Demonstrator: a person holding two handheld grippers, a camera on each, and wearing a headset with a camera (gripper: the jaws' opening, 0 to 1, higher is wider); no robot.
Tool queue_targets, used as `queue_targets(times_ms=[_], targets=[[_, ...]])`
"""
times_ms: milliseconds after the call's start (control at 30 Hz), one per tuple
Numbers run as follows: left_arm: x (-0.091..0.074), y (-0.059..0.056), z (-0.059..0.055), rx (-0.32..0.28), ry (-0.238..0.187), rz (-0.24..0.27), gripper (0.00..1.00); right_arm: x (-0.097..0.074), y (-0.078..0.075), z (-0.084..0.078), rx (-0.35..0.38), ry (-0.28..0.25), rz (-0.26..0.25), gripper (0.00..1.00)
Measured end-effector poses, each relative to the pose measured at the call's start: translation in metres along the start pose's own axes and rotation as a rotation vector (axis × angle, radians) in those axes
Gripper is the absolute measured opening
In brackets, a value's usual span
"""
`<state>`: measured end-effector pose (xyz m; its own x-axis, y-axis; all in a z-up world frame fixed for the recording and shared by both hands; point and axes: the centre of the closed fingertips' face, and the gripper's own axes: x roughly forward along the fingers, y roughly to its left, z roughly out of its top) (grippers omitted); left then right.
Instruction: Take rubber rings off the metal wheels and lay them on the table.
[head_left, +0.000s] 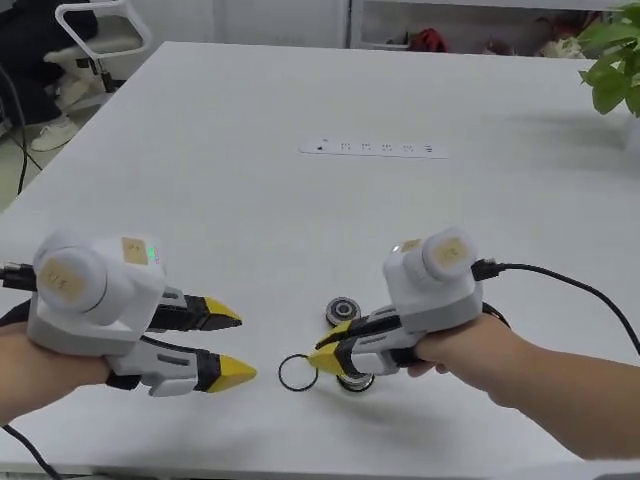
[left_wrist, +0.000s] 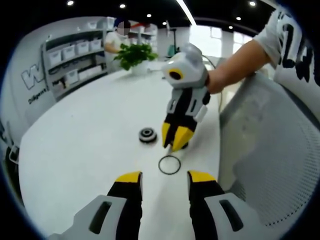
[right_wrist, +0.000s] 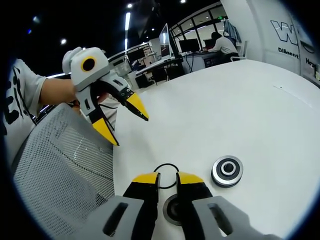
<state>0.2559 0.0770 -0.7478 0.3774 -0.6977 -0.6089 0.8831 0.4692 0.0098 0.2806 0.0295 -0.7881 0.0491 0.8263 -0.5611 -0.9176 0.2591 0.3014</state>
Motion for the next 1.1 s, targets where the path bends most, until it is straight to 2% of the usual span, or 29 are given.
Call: queue_targets(times_ms=[300,633,1100], targets=[[0.004,0.000,0.003,0.002,0.004,-0.016,0.35,-0.009,-0.002,0.006,0.009,-0.024,-0.001,0.12],[0.009,0.001,0.013,0.010,-0.009,-0.023,0.35,-0.020,0.001,0.008,0.000,-0.033,0.007,0.14],[0.018,-0.004,0.024,0.033,-0.013,-0.044,0.34,-0.045,-0.014,0.000,0.011,-0.050,-0.029,0.15]])
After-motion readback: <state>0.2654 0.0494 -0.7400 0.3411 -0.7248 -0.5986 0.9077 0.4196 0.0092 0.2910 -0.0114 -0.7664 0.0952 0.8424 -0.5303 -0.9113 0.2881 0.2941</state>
